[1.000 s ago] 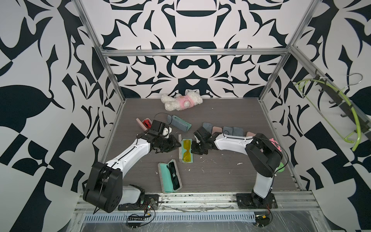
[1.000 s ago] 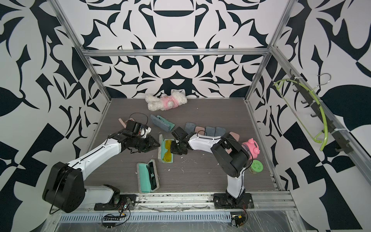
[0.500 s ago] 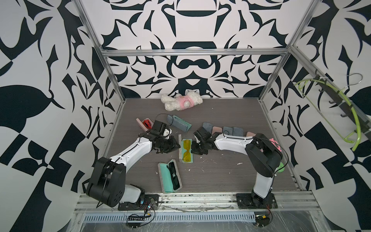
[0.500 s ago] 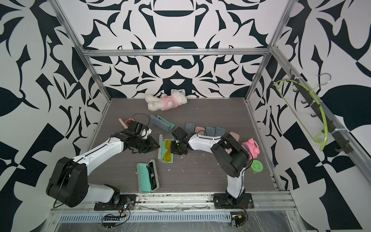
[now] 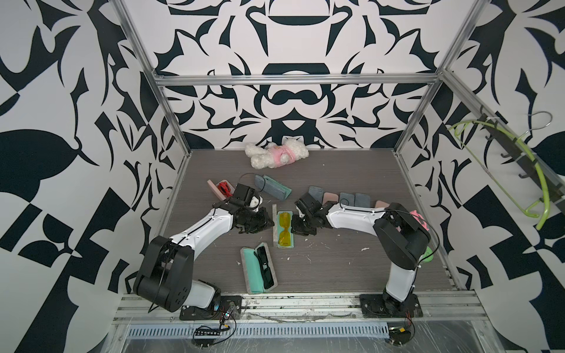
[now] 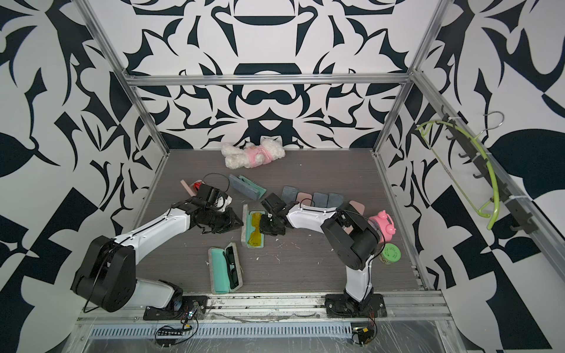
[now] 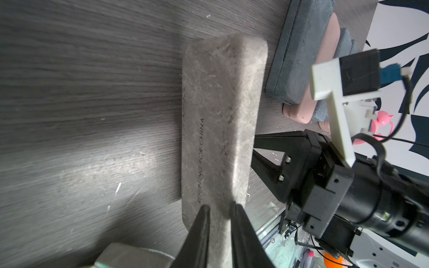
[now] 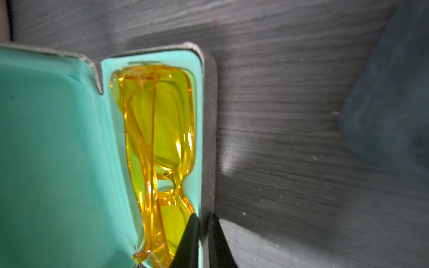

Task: Close the glasses case
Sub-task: Close the glasses case at the center of the board.

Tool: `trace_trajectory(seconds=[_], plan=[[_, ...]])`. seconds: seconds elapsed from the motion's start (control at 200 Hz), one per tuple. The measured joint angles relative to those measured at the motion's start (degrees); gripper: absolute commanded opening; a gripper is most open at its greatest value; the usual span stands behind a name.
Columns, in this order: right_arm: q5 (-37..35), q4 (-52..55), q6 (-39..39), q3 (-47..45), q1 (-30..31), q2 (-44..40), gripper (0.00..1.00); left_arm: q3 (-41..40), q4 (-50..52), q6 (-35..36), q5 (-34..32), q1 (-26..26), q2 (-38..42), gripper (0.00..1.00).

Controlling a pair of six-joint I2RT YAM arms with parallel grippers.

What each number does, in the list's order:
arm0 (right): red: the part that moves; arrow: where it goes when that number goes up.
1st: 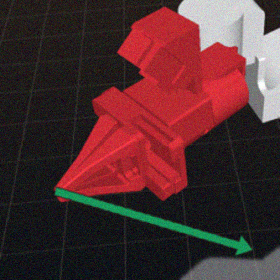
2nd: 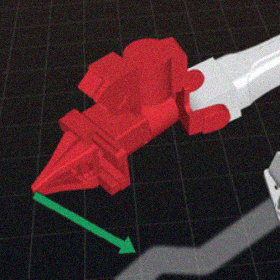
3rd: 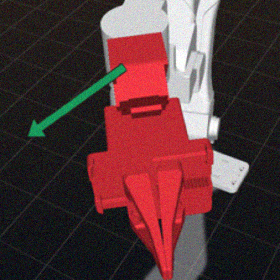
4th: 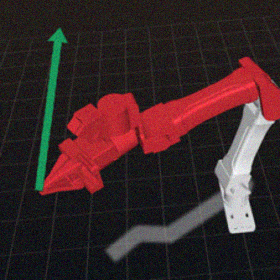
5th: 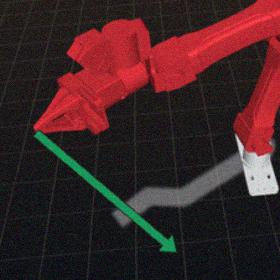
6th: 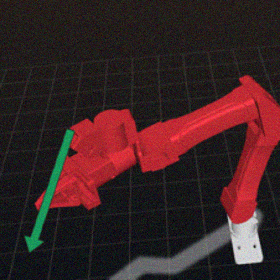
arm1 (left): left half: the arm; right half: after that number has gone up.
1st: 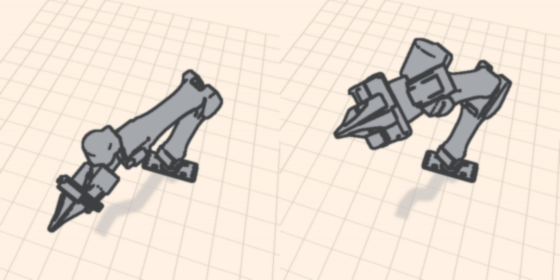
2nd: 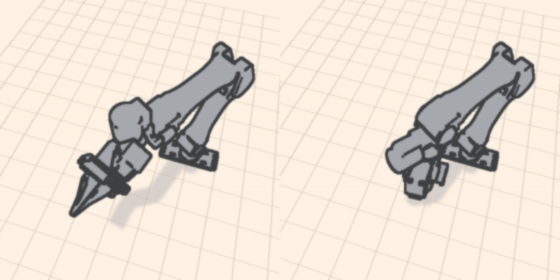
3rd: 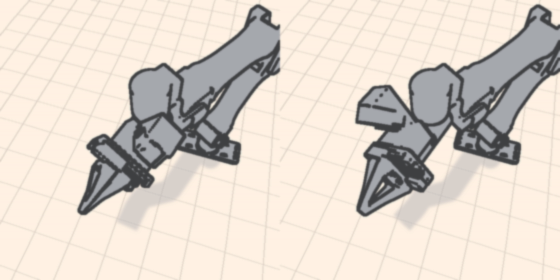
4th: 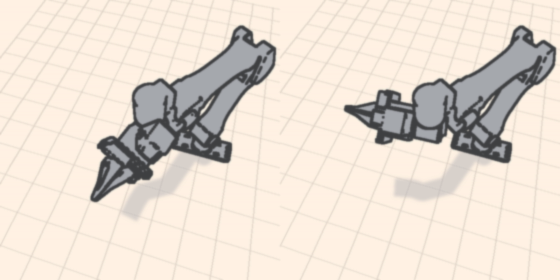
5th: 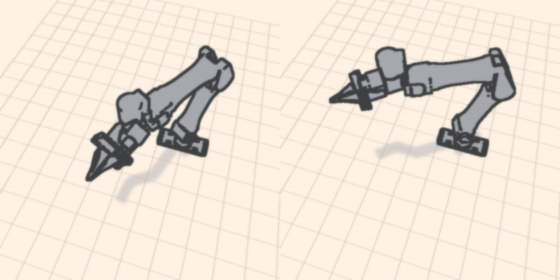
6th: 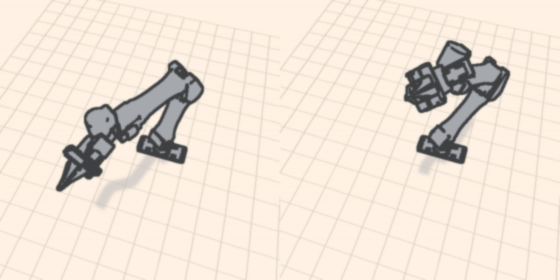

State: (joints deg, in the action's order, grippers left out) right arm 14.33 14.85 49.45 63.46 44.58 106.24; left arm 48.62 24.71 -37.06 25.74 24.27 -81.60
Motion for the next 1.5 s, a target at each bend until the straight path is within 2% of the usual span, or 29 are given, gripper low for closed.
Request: trace_trajectory(seconds=[1.5], plan=[[-0.2,0.0,0.2,-0.1,0.0,0.0,0.08,2.5,-1.8,-0.6,-2.4,5.5,-2.8,0.19]])
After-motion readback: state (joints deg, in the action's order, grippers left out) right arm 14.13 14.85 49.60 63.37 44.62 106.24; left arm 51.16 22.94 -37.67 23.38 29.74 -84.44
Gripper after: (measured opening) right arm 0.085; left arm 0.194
